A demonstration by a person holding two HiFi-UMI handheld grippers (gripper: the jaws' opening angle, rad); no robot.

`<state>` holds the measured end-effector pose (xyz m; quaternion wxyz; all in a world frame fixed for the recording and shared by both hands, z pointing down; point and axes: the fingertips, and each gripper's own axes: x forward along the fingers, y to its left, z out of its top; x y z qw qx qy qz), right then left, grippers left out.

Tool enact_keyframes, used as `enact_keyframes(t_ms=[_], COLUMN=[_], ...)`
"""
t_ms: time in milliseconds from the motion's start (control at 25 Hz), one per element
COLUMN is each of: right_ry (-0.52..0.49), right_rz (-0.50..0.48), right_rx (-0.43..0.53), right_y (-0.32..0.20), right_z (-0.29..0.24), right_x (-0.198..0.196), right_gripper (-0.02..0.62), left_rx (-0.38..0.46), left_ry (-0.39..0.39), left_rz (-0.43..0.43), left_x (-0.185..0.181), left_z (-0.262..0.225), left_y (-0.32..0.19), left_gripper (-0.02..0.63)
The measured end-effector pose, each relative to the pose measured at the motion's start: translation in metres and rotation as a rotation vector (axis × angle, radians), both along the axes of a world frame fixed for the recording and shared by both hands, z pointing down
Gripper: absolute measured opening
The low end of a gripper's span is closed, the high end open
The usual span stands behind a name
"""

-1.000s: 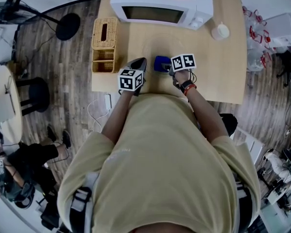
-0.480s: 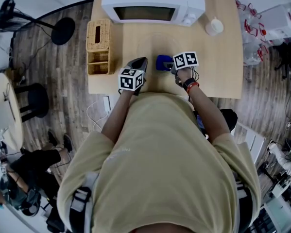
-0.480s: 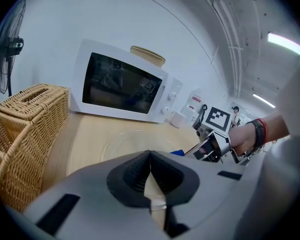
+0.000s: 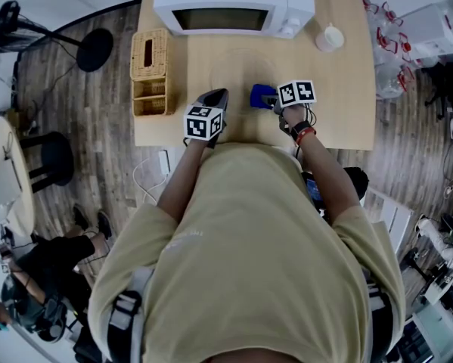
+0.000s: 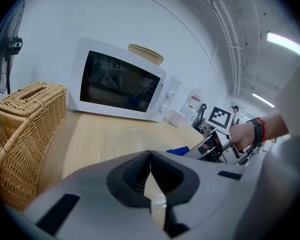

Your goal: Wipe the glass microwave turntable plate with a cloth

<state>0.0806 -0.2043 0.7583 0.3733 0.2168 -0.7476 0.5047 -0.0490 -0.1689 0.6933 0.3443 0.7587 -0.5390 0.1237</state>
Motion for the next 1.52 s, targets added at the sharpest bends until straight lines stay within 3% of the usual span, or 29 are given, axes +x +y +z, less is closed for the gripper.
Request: enact_keyframes(t_ms=[560,1000,1200,1520], right_ry=[0.068,0.078,0.023,-0.137], right_rz=[-0.031,-0.041,-0.042,-0.103], right_rx=[0.058,0.07,0.07,0.009], right_y=[-0.008,-0.008,-0.002,0.026], right_z=[-0.006,-0.01,-0.023,-0.037], right_x=[0.033,0.036,0.021,-0.049], right_gripper=[0.149,0.136,0.12,0.115], left_rx=[0.004,0.002,0.003,0.009], left_ry=[0.002,0.005,0.011,0.003], left_rz=[0.019,-0.021,-0.064,-0.127], left_x=[0.014,0.007,-0.003,-0.025], left_z=[-0.001,0.001,-0.001,-0.005], left_y=[0.005,0.013,0.017,0.02], left_gripper=[0.02,0.02,0.02,0.02])
